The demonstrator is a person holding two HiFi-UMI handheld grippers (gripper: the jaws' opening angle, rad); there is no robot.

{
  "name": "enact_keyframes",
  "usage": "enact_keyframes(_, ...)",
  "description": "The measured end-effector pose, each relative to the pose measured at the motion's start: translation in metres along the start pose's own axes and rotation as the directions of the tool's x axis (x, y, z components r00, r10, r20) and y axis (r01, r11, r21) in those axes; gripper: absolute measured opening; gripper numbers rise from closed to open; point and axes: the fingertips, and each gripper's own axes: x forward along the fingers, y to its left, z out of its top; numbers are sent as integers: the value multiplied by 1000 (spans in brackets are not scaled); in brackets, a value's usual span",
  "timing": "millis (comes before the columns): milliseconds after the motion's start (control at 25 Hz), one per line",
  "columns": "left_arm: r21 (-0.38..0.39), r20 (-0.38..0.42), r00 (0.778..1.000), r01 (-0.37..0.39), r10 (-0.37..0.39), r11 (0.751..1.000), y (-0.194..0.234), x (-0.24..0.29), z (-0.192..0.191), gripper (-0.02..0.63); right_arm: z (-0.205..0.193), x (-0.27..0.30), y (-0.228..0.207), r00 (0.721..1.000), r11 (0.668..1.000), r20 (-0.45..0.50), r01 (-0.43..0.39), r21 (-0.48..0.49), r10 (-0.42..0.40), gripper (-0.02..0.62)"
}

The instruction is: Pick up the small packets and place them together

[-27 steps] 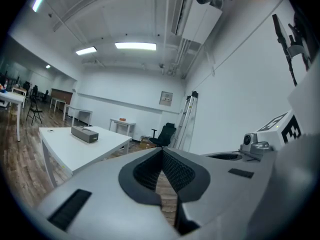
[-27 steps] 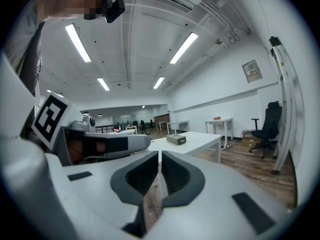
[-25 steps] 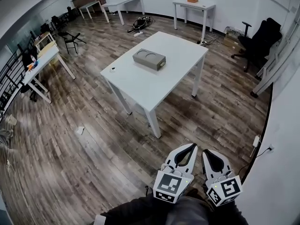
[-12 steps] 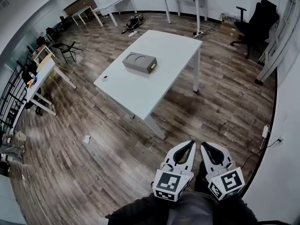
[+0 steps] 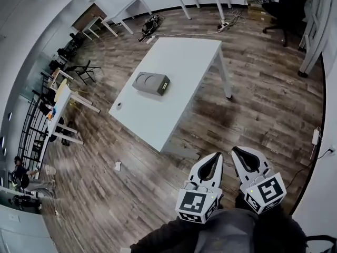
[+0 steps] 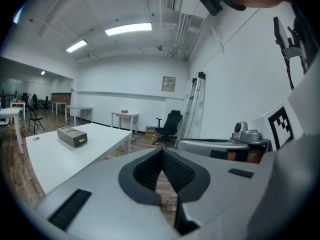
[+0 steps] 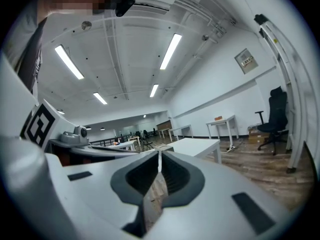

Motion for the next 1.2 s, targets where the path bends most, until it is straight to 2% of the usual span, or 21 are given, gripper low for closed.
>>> enact_keyframes(320,22,-23,999,-35,36,999,-16,53,15,3,15,6,-57,999,998,18,-43,34,42,17)
enact_keyframes(520,44,-37,997,-59,61,997,-16,67,22,3,21,14,-76,998,996,35,-60,59,58,17)
enact_keyframes(760,35,-50,994,-96,98,995,0,78,20,3,14,33,-81,995,993,19,-97,74,95,17)
enact_keyframes(1200,-31,-16,996,-91,91,995,54,130,34,3,19,97,-115,996,996,-37,-80,35,81,17)
